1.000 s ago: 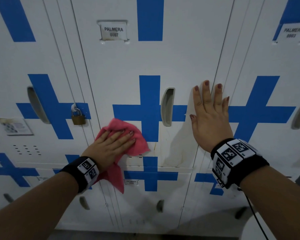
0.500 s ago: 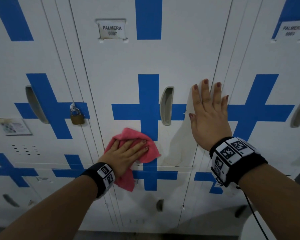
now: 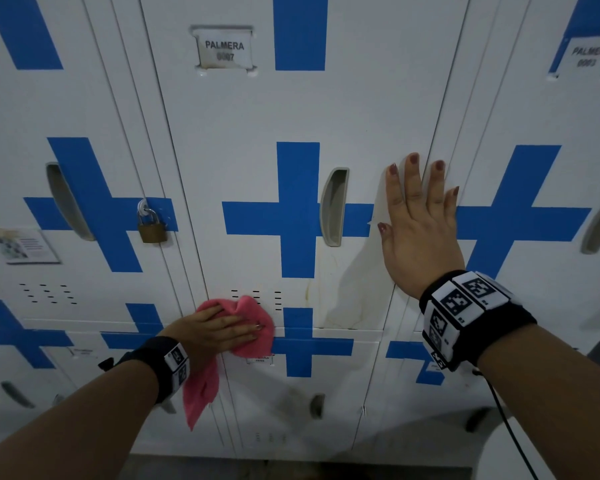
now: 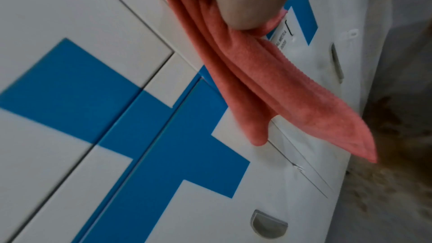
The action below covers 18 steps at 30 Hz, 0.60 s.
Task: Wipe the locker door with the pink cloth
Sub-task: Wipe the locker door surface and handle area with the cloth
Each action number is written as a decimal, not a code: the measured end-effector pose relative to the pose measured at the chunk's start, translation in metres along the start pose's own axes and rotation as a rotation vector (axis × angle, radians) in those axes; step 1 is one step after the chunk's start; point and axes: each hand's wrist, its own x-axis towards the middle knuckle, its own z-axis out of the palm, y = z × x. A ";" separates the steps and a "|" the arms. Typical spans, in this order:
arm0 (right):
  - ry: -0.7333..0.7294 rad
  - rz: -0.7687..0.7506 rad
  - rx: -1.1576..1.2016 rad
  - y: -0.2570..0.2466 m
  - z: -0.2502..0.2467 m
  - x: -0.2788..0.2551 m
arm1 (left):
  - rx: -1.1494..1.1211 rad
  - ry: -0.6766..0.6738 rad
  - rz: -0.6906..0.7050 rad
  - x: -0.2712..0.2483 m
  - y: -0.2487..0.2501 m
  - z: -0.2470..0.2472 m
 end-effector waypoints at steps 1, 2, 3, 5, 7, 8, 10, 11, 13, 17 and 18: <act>0.000 0.000 0.001 0.000 0.000 0.000 | 0.037 0.015 -0.002 -0.003 0.000 -0.001; 0.000 0.000 0.002 0.000 0.000 0.000 | 0.046 0.122 -0.014 -0.005 0.000 0.002; 0.000 0.000 0.002 0.000 0.000 0.000 | 0.042 0.167 -0.053 -0.009 -0.002 0.005; -0.001 -0.001 -0.001 0.000 0.000 0.000 | -0.041 0.188 -0.120 -0.013 -0.004 0.003; -0.003 0.000 -0.002 0.000 0.000 0.000 | -0.107 0.205 -0.177 -0.012 -0.007 -0.006; -0.003 0.001 -0.004 0.000 0.000 0.000 | -0.124 0.195 -0.196 -0.011 -0.006 -0.015; -0.001 0.004 -0.006 -0.001 0.000 0.000 | -0.116 0.178 -0.201 -0.003 -0.001 -0.028; 0.001 0.004 -0.005 -0.001 0.000 0.000 | -0.110 0.185 -0.191 0.002 0.002 -0.036; 0.001 0.003 -0.005 -0.001 0.001 0.001 | -0.132 0.200 -0.169 0.014 0.009 -0.049; 0.006 0.002 -0.001 0.000 0.002 0.000 | -0.159 0.210 -0.148 0.030 0.022 -0.061; 0.007 0.001 -0.001 0.000 0.002 0.000 | -0.154 0.202 -0.145 0.032 0.024 -0.062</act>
